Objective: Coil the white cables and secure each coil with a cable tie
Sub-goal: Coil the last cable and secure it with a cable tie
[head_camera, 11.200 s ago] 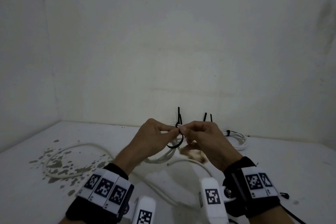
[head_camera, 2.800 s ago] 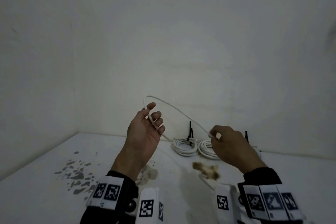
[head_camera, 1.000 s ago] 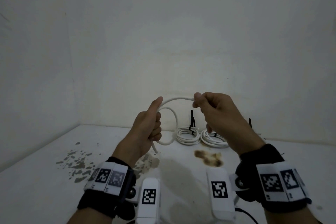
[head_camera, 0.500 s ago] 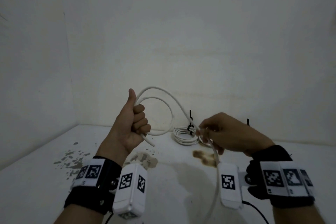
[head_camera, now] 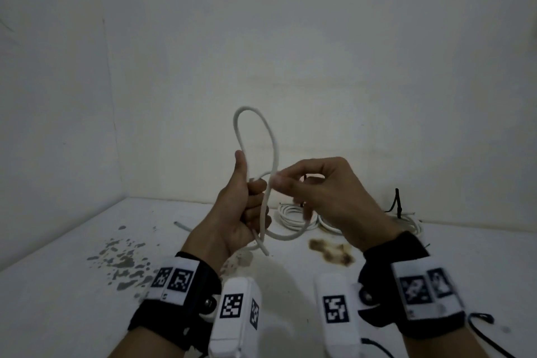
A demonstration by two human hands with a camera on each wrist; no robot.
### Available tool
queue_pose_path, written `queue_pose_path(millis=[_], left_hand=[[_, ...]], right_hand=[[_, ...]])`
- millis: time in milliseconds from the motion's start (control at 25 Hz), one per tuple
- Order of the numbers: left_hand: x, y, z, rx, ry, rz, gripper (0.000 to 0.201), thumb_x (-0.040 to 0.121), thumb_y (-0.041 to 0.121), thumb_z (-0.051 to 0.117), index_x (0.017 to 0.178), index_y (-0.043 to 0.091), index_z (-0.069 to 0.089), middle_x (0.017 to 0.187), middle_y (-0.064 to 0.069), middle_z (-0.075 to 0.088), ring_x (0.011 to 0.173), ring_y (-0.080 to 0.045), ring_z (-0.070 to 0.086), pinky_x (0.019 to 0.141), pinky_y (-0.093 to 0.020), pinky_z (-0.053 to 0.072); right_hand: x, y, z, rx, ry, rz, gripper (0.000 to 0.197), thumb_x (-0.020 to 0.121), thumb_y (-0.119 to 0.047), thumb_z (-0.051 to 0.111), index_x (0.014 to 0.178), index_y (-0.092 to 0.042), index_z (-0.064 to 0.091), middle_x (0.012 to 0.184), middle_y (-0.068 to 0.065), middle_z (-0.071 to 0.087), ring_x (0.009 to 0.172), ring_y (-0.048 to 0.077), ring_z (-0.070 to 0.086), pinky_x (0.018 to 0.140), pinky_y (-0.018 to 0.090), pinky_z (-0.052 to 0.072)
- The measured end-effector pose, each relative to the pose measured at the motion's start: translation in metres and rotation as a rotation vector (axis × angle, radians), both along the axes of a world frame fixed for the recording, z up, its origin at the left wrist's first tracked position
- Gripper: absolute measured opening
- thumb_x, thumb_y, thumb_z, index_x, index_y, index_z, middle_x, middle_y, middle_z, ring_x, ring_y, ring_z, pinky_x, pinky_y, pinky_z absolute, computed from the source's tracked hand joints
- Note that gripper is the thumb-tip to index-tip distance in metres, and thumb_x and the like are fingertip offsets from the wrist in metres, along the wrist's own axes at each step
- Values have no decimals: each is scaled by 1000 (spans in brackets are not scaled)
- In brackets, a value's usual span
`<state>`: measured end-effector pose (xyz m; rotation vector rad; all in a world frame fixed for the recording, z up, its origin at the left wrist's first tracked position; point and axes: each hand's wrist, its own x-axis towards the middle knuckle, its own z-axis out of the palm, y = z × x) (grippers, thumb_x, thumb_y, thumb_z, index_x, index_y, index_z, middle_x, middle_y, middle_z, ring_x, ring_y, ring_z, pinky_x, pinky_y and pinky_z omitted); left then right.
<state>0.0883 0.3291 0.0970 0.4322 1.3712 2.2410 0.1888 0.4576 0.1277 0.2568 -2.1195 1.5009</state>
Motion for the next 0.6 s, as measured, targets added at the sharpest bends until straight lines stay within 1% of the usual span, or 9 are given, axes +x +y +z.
queue_pose_path(millis=[80, 160, 200, 240, 280, 320, 400, 520, 600], left_hand=[[2, 0, 0, -6, 14, 12, 67, 84, 78, 35, 47, 23, 38, 43, 7, 16, 34, -7, 13, 45, -22, 11], [3, -1, 2, 21, 26, 9, 64, 86, 77, 35, 49, 25, 29, 43, 8, 14, 34, -7, 12, 41, -21, 10], [3, -3, 2, 48, 20, -10, 63, 87, 75, 36, 50, 25, 26, 42, 8, 14, 33, -6, 11, 39, -20, 8], [4, -3, 3, 72, 16, -39, 62, 87, 74, 36, 50, 26, 24, 40, 8, 13, 31, -6, 11, 38, -19, 7], [5, -3, 3, 83, 21, -73, 62, 88, 73, 37, 50, 26, 23, 39, 9, 13, 30, -5, 11, 37, -18, 7], [7, -1, 3, 79, 29, -101, 63, 88, 72, 39, 49, 25, 23, 38, 9, 13, 29, -5, 11, 37, -18, 7], [10, 3, 2, 69, 41, -133, 64, 89, 69, 40, 47, 25, 23, 37, 8, 13, 30, -6, 10, 37, -19, 7], [14, 12, 3, 75, 51, -170, 63, 88, 66, 45, 47, 25, 23, 36, 8, 12, 31, -7, 8, 38, -20, 9], [16, 14, 4, 31, 70, -167, 61, 81, 65, 53, 50, 25, 20, 38, 8, 10, 31, -7, 10, 38, -21, 11]], right_hand=[[-6, -4, -6, 211, 51, -240, 9, 82, -34, 79, 78, -28, 74, 91, -8, 62, 75, 18, 56, 66, 25, 46], [-12, -4, -11, 303, 3, -355, 14, 83, -35, 77, 87, -31, 64, 106, -9, 57, 94, 12, 56, 75, 19, 46], [-13, 0, -14, 225, -62, -292, 20, 85, -32, 77, 95, -28, 60, 108, -6, 59, 95, 15, 61, 78, 26, 53], [-14, 4, -17, 81, -131, -172, 26, 87, -26, 76, 103, -23, 56, 104, 1, 64, 88, 21, 66, 79, 41, 59], [-15, 9, -21, -39, -204, -67, 29, 89, -19, 74, 109, -18, 54, 95, 7, 69, 76, 27, 69, 78, 52, 60], [-14, 13, -23, -111, -244, -7, 27, 89, -11, 73, 110, -12, 56, 84, 12, 70, 65, 30, 68, 74, 55, 58], [-15, 16, -24, -65, -218, -101, 15, 84, 0, 72, 97, -5, 66, 71, 17, 69, 51, 29, 64, 64, 51, 60], [-19, 16, -28, 92, 3, -487, 15, 75, 3, 67, 78, -12, 67, 65, 14, 69, 48, 23, 67, 46, 32, 57], [-23, 24, -37, 202, 30, -745, 14, 77, -8, 68, 81, -21, 66, 72, 4, 67, 57, 17, 66, 50, 26, 52]])
